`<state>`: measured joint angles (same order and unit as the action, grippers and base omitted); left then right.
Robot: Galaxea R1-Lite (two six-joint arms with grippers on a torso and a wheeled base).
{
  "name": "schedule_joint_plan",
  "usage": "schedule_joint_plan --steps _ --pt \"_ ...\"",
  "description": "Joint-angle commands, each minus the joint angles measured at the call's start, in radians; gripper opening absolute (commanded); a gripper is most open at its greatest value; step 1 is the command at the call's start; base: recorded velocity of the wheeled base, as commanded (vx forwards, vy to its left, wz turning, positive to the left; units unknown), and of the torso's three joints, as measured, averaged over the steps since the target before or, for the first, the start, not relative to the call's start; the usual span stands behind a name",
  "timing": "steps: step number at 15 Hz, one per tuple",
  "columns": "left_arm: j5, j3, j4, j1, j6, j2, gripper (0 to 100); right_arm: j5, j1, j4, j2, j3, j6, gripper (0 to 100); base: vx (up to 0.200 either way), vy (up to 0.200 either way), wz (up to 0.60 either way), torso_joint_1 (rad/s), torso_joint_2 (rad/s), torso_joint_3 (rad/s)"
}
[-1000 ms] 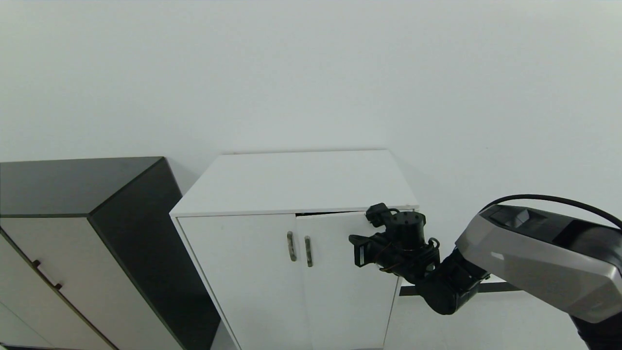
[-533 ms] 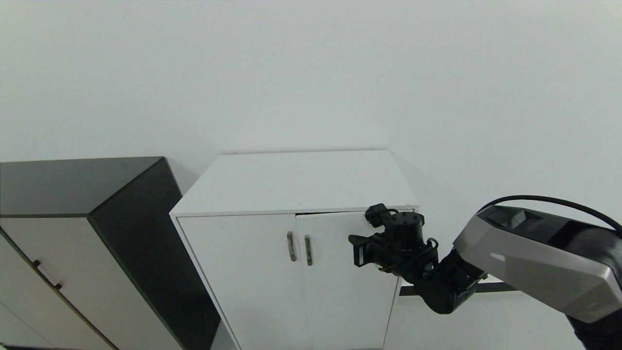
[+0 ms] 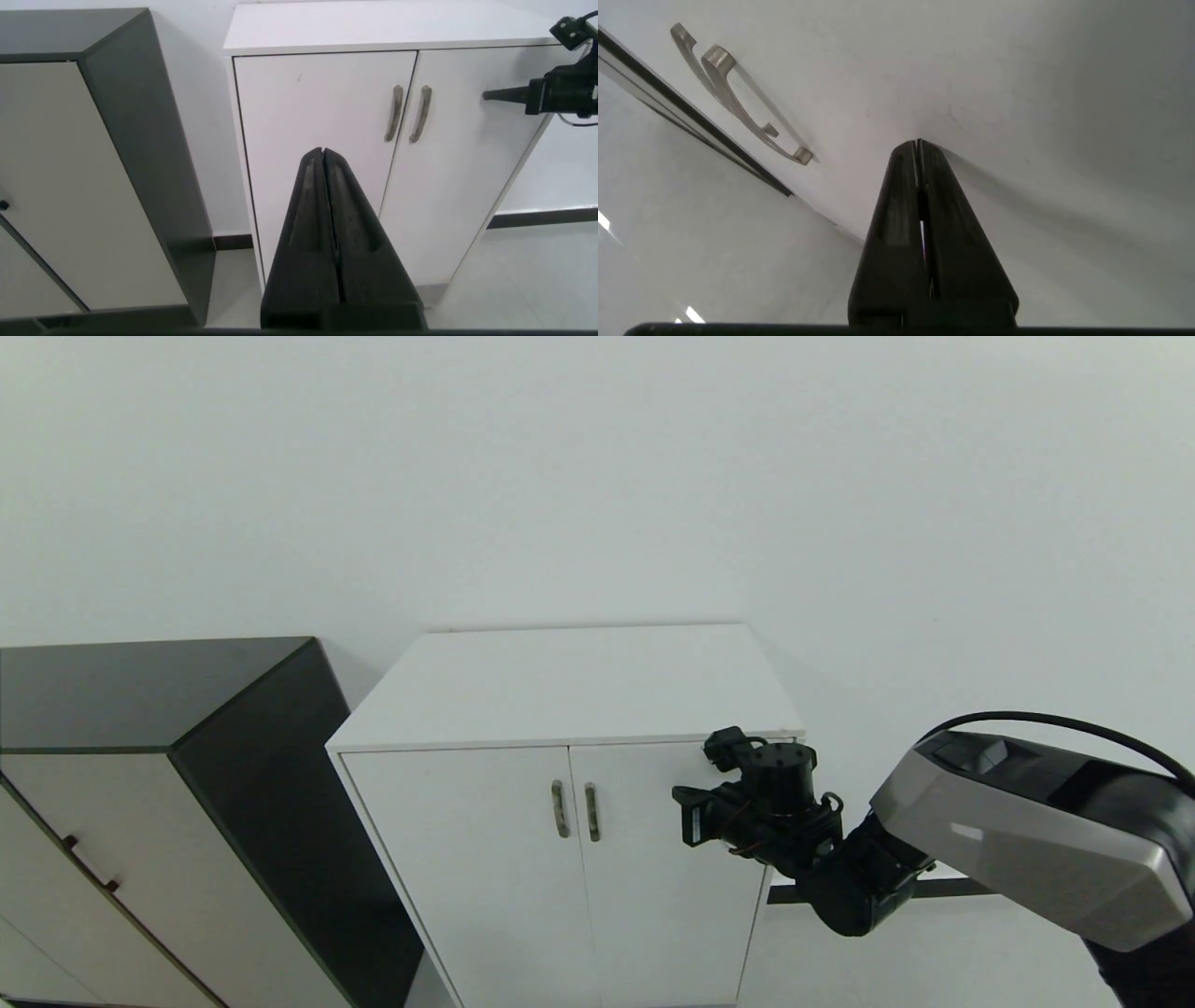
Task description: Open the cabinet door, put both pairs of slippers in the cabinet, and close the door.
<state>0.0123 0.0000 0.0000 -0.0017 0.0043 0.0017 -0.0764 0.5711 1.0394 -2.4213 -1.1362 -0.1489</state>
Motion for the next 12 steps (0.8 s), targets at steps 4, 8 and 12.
schedule_joint_plan --steps 4,8,12 --pt "0.0 0.0 0.0 0.0 0.0 0.001 0 0.001 0.0 0.001 -0.004 -0.001 0.0 0 0.0 0.0 0.0 0.0 0.0 0.0" --pt "0.0 0.0 0.0 0.0 0.0 0.001 0 0.004 -0.002 0.001 -0.013 -0.008 0.0 0 0.0 0.0 0.0 0.0 0.0 0.0" --pt "0.0 0.0 0.0 0.0 0.0 0.001 0 0.004 -0.002 0.001 -0.015 -0.014 0.0 0 0.0 0.0 0.0 0.0 0.0 0.0"
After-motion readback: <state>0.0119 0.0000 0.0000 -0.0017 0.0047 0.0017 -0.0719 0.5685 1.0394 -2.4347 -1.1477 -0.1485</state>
